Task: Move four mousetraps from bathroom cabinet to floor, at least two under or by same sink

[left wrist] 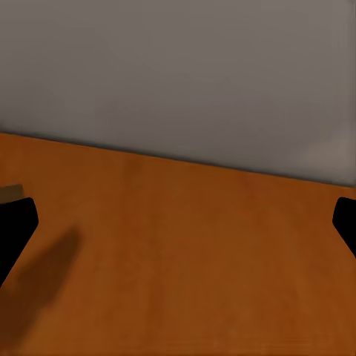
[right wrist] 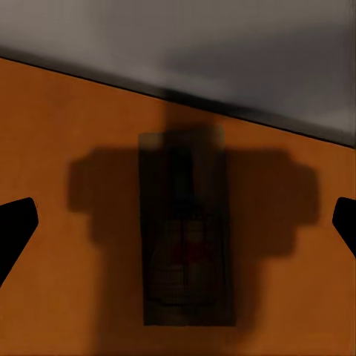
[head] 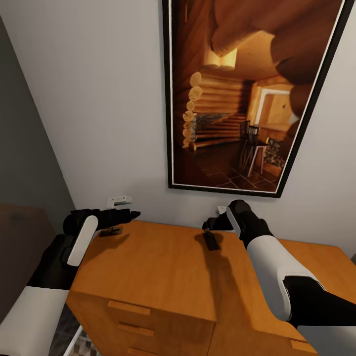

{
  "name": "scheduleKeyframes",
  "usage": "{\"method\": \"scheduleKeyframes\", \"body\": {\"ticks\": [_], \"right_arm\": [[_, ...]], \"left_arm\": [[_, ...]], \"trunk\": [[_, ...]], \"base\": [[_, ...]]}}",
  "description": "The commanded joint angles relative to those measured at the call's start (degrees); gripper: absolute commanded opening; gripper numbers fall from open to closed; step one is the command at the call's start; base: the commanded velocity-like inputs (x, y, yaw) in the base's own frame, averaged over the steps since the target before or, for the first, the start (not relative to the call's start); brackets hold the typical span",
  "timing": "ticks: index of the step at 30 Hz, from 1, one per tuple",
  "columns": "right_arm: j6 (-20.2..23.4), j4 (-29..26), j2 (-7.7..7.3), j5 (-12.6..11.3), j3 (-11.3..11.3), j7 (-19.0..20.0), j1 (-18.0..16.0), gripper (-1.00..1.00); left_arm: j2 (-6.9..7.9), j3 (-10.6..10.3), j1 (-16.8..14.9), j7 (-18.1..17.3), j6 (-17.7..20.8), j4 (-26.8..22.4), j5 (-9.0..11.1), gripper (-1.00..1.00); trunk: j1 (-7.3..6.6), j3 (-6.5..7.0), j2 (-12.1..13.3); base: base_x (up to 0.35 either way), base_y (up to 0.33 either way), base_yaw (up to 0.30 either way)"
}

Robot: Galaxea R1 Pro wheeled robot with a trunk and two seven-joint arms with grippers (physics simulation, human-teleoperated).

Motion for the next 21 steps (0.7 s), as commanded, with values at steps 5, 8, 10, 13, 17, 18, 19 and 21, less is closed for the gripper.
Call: {"method": "scheduleKeyframes", "body": {"ticks": [5,8,10,13,17,18,19,21], "right_arm": [[0.2,-0.1,0.08,0.6,-0.4,0.4,0.0,1.0],[0.2,0.0,0.08,0.7,-0.4,0.4,0.0,1.0],[0.2,-0.1,0.08,0.7,-0.4,0.4,0.0,1.0],[0.2,-0.1,0.08,0.6,-0.4,0.4,0.0,1.0],[0.2,-0.1,0.08,0.6,-0.4,0.4,0.0,1.0],[0.2,-0.1,0.08,0.6,-0.4,0.4,0.0,1.0],[0.2,-0.1,0.1,0.6,-0.4,0.4,0.0,1.0],[0.2,0.0,0.14,0.6,-0.4,0.4,0.0,1.0]], "left_arm": [[0.05,-0.1,-0.1,0.4,0.2,0.0,0.7,1.0],[0.05,-0.1,-0.1,0.3,0.2,0.0,0.8,1.0],[0.05,0.0,-0.1,0.3,0.2,0.0,0.9,1.0],[0.05,0.0,-0.1,0.3,0.2,0.0,0.9,1.0],[0.05,0.0,-0.1,0.3,0.1,0.0,1.0,1.0],[0.05,0.0,-0.1,0.3,0.1,0.0,0.9,1.0],[0.05,0.0,-0.1,0.3,0.1,0.0,0.9,1.0],[0.05,0.0,-0.1,0.3,0.1,0.0,0.9,1.0]], "trunk": [[0.01,-0.08,-0.1],[0.01,-0.08,-0.1],[0.01,-0.08,-0.1],[0.01,-0.08,-0.1],[0.01,-0.08,-0.1],[0.01,-0.08,-0.1],[0.01,-0.08,-0.1],[0.01,-0.08,-0.1]], "base": [[0.091,0.0,0.0],[0.108,0.0,0.0],[0.064,0.0,0.0],[0.037,0.0,0.0],[0.019,0.0,0.0],[0.012,0.0,0.0],[0.01,0.0,0.0],[0.007,0.0,0.0]]}}
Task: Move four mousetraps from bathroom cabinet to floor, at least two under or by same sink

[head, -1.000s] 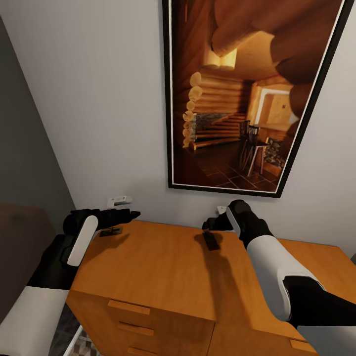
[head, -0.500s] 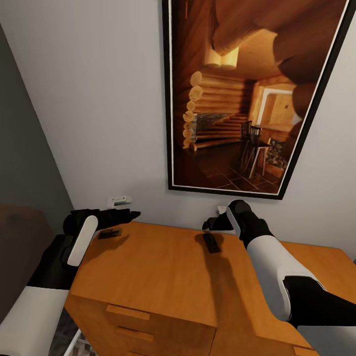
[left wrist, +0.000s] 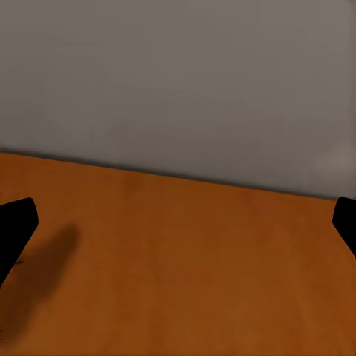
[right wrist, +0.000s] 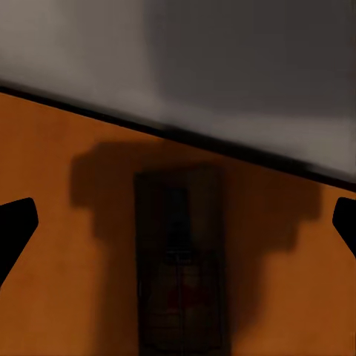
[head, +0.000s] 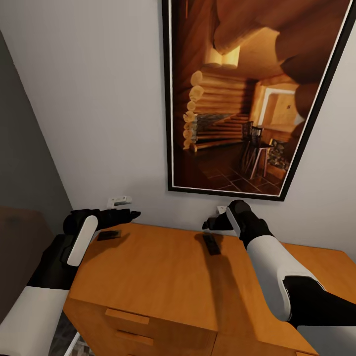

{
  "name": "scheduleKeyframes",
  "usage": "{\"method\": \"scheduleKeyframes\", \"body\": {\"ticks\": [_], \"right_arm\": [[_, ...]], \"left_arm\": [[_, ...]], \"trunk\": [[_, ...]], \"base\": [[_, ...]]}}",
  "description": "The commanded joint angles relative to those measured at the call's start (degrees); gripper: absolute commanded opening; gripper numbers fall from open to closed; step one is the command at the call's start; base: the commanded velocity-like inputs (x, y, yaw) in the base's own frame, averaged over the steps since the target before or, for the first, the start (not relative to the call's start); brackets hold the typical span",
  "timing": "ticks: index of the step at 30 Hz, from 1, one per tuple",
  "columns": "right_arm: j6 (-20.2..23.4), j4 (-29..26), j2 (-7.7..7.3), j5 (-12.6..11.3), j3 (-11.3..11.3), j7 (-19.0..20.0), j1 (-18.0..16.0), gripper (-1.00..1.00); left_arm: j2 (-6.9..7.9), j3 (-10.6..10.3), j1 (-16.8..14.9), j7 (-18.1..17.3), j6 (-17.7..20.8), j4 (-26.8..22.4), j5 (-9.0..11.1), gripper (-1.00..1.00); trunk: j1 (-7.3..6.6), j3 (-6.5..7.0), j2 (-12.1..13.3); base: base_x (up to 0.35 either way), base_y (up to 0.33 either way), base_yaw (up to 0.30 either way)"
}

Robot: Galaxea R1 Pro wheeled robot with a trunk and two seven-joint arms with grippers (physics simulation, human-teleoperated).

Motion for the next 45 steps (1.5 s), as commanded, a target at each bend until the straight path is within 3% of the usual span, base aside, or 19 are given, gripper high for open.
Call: {"method": "scheduleKeyframes", "body": {"ticks": [1,20,29,38,45], "right_arm": [[0.2,-0.1,0.11,0.6,-0.4,0.4,0.0,1.0],[0.0,0.0,0.41,0.6,-0.1,0.4,0.0,1.0],[-2.0,0.8,0.58,0.6,-0.1,0.3,0.0,1.0],[-6.6,8.0,0.35,0.7,-0.1,0.1,0.0,1.0],[-8.2,10.2,0.3,0.8,-0.1,0.0,0.0,1.0]], "left_arm": [[0.05,-0.1,-0.1,0.5,0.2,0.0,0.5,1.0],[0.05,-0.1,-0.1,0.6,0.2,0.0,0.4,1.0],[0.05,-0.1,-0.1,0.5,0.2,0.0,0.4,1.0],[0.05,-0.1,-0.1,0.6,0.2,0.0,0.4,1.0],[0.05,-0.1,-0.1,0.6,0.2,0.0,0.4,1.0]], "trunk": [[0.01,-0.08,-0.1],[0.01,-0.08,-0.1],[0.01,-0.08,-0.1],[0.01,-0.08,-0.1],[0.01,-0.08,-0.1]], "base": [[0.005,0.0,0.0],[0.001,0.0,0.0],[0.0,0.0,0.0],[0.0,0.0,0.0],[0.0,0.0,0.0]]}}
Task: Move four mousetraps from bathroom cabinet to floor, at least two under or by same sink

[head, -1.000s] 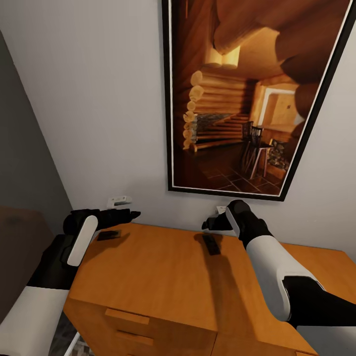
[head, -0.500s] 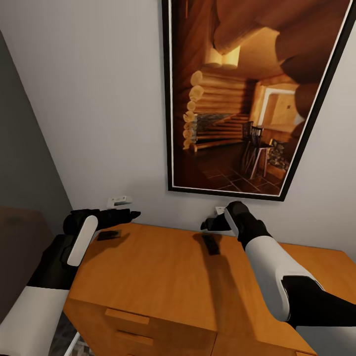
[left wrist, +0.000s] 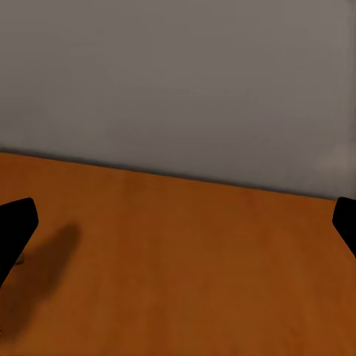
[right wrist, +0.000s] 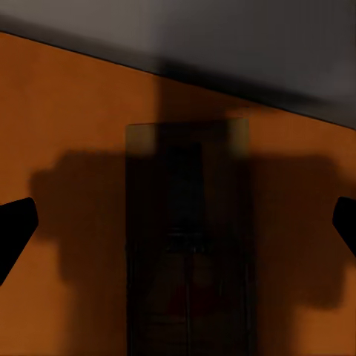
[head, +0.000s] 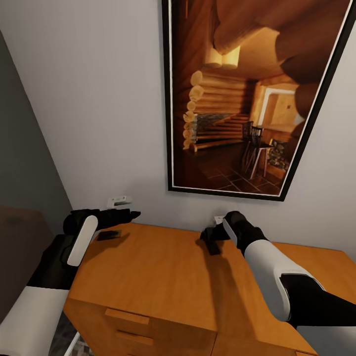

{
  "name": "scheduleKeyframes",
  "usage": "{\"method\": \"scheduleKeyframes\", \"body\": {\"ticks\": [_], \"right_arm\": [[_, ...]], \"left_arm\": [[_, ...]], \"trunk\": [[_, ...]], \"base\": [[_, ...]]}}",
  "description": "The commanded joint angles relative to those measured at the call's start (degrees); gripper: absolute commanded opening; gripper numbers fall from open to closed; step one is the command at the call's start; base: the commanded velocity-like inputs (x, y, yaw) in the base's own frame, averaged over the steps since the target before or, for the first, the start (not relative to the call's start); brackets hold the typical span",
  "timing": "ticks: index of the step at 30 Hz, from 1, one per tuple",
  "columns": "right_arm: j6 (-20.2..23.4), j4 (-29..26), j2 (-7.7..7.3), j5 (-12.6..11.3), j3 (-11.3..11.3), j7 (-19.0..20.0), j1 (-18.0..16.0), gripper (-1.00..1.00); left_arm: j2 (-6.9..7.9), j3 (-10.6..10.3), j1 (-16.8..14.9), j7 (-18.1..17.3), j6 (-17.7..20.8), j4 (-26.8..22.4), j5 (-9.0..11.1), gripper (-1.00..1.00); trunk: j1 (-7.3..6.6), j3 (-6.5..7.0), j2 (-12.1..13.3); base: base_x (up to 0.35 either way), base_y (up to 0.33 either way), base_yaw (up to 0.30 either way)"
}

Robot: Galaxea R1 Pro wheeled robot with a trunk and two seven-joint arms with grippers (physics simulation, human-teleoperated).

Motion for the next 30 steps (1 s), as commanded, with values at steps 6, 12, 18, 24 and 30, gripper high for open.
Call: {"method": "scheduleKeyframes", "body": {"ticks": [6,12,18,24,30], "right_arm": [[-0.2,0.5,0.01,0.7,-0.3,0.3,0.0,1.0],[-0.3,0.6,-0.03,0.7,-0.3,0.3,0.0,1.0],[-0.3,0.7,0.01,0.7,-0.2,0.3,0.0,1.0],[-0.3,0.7,0.04,0.8,-0.1,0.3,0.0,1.0],[-0.3,0.7,0.09,0.8,-0.1,0.3,0.0,1.0]], "left_arm": [[0.05,-0.1,-0.1,0.5,0.2,0.0,0.5,1.0],[0.05,-0.1,-0.1,0.5,0.2,0.0,0.5,1.0],[0.05,-0.1,-0.1,0.5,0.2,0.0,0.5,1.0],[0.05,-0.1,-0.1,0.5,0.2,0.0,0.5,1.0],[0.05,-0.1,-0.1,0.5,0.2,0.0,0.5,1.0]], "trunk": [[0.01,-0.08,-0.1],[0.01,-0.08,-0.1],[0.01,-0.08,-0.1],[0.01,-0.08,-0.1],[0.01,-0.08,-0.1]], "base": [[0.0,0.0,0.0],[0.0,0.0,0.0],[0.0,0.0,0.0],[0.0,0.0,0.0],[0.0,0.0,0.0]]}}
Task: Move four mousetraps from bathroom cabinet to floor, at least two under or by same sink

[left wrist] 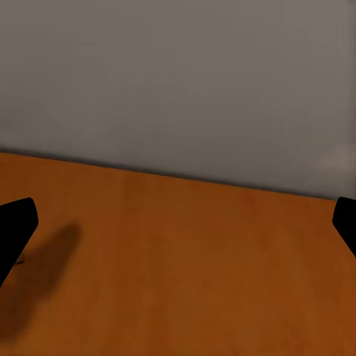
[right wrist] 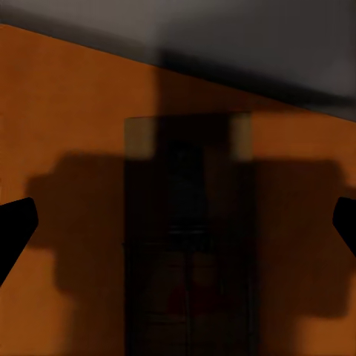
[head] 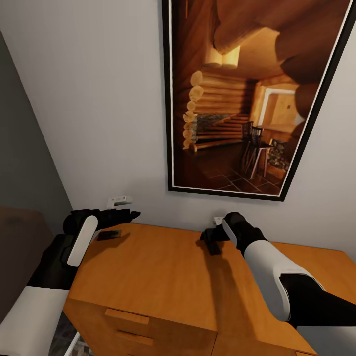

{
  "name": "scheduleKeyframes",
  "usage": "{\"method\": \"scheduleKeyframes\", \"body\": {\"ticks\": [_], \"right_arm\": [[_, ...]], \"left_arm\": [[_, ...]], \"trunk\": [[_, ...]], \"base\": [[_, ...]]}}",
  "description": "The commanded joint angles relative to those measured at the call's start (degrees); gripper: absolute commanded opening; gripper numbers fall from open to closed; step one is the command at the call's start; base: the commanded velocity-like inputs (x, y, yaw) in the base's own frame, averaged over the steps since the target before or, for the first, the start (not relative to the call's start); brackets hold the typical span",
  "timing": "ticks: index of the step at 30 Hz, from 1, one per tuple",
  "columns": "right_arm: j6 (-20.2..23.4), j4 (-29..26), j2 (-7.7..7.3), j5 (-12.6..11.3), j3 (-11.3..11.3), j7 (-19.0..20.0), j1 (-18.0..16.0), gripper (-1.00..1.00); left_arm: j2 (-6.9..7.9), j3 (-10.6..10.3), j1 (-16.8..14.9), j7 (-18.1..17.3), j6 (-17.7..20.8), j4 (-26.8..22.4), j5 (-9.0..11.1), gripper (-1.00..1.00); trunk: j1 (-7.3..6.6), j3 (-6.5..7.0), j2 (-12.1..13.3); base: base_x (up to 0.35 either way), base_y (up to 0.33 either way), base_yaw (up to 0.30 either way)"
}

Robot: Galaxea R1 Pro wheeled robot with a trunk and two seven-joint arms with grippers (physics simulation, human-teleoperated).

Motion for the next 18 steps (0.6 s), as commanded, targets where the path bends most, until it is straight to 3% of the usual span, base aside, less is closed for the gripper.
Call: {"method": "scheduleKeyframes", "body": {"ticks": [1,18], "right_arm": [[0.2,-0.1,0.08,0.6,-0.4,0.4,0.0,1.0],[0.2,0.1,0.33,0.7,-0.4,0.4,0.0,1.0]], "left_arm": [[0.05,-0.1,-0.1,0.5,0.2,0.0,0.5,1.0],[0.05,-0.1,-0.1,0.5,0.2,0.0,0.5,1.0]], "trunk": [[0.01,-0.08,-0.1],[0.01,-0.08,-0.1]], "base": [[0.0,0.0,0.0],[0.0,0.0,0.0]]}}
